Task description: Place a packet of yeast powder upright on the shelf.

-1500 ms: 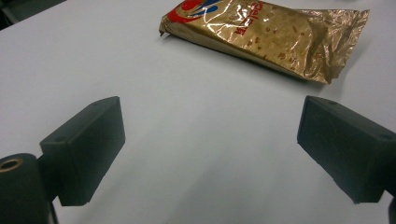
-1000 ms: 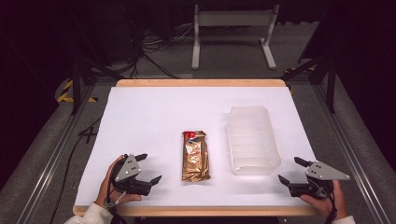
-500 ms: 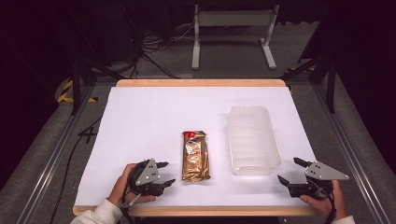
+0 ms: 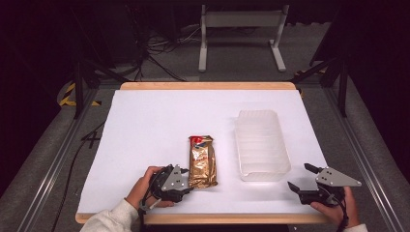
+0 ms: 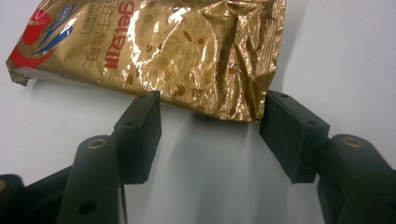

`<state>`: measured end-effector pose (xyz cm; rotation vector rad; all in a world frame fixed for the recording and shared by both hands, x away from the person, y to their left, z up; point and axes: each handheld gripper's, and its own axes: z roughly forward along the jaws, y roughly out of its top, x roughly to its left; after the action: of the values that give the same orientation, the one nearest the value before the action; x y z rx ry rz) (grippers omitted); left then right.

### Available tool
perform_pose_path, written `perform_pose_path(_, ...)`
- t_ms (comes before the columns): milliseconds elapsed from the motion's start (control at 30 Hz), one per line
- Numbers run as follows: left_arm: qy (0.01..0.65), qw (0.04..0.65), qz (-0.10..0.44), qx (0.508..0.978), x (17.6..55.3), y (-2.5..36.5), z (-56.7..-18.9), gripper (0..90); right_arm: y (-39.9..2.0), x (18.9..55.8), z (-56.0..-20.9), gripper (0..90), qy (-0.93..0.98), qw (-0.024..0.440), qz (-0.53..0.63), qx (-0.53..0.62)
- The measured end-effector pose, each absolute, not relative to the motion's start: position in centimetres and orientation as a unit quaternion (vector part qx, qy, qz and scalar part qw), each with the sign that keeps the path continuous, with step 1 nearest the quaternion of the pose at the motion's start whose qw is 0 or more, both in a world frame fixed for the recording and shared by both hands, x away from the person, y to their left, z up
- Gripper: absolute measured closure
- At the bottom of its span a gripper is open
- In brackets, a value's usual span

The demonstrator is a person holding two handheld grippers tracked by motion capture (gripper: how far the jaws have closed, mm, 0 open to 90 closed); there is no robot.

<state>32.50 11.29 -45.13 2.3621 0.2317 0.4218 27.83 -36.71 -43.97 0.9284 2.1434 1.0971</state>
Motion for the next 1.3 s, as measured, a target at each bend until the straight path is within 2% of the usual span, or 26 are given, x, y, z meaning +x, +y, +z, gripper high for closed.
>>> perform_pose_path(133,0.088,0.355,0.176,0.914,32.7,10.8,-45.1,39.9,-36.7,27.8,-44.0,13.5,0.799,0.275,0.408,0.346)
perform_pose_path(367,0.080,0.363,0.189,0.909,33.0,9.8,-45.3,47.0,-36.7,27.8,-44.0,13.6,0.799,0.275,0.409,0.346)
perform_pose_path(500,0.067,0.363,0.192,0.910,33.2,9.5,-45.3,60.3,-36.7,27.8,-43.9,13.7,0.798,0.276,0.411,0.345)
perform_pose_path(567,0.062,0.358,0.189,0.912,33.1,9.3,-45.4,72.7,-36.7,27.8,-43.9,13.8,0.797,0.275,0.411,0.345)
perform_pose_path(733,0.061,0.359,0.186,0.913,33.3,9.2,-45.3,86.3,-36.7,27.7,-43.9,13.7,0.798,0.277,0.410,0.345)
perform_pose_path(867,0.061,0.369,0.189,0.908,33.2,9.2,-44.9,89.0,-36.7,27.7,-43.9,13.8,0.798,0.277,0.410,0.345)
perform_pose_path(1133,0.070,0.440,0.189,0.875,33.0,9.6,-41.7,89.7,-36.7,27.7,-43.8,13.9,0.796,0.278,0.412,0.344)
perform_pose_path(1300,0.064,0.481,0.208,0.849,33.3,9.5,-38.9,89.8,-36.9,27.7,-43.8,13.9,0.794,0.278,0.414,0.347)
